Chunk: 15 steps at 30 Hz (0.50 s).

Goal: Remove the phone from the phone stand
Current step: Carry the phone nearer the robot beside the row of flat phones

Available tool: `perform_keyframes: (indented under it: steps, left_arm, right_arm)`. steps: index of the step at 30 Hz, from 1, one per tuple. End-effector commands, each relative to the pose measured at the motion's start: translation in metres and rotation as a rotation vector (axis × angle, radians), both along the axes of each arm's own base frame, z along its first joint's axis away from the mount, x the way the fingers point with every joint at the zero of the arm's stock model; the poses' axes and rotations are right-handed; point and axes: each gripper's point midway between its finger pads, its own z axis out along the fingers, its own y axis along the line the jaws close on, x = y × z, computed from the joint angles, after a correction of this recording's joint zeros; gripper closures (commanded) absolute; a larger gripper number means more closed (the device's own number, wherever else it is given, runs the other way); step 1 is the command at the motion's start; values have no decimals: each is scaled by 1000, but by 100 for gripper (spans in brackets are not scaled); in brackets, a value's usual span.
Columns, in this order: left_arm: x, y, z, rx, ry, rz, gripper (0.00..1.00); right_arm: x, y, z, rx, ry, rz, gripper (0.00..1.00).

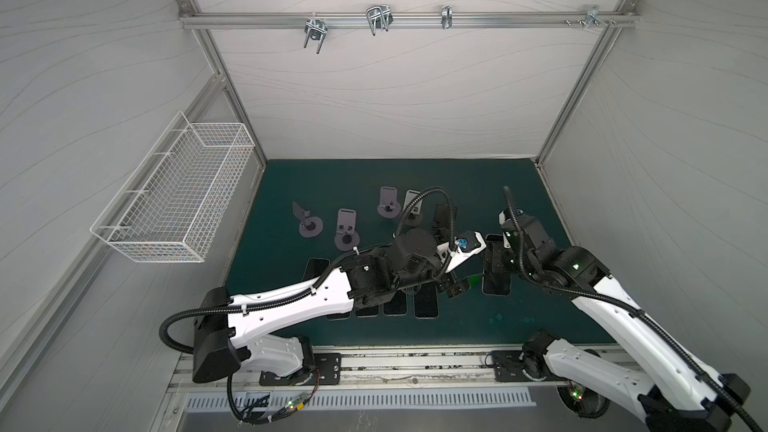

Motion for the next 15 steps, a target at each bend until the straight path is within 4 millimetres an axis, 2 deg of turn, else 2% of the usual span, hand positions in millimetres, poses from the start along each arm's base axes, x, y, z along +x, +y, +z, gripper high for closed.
perform_keyframes:
  steps: [1,5,11,15]
  left_arm:
    - [-3,-7,11,-47,-13,-6,12]
    - [-6,-12,4,-44,9,-15,12]
    - [-13,-15,-11,-38,53,-41,12]
    - [-13,-16,-15,-30,68,-39,12]
  right_arm:
    - [-2,4,-3,37,12,8,40]
    - [-8,3,-13,42,27,10,40]
    - [-19,4,-50,54,106,3,40]
    - [-21,7,-66,64,145,-6,40]
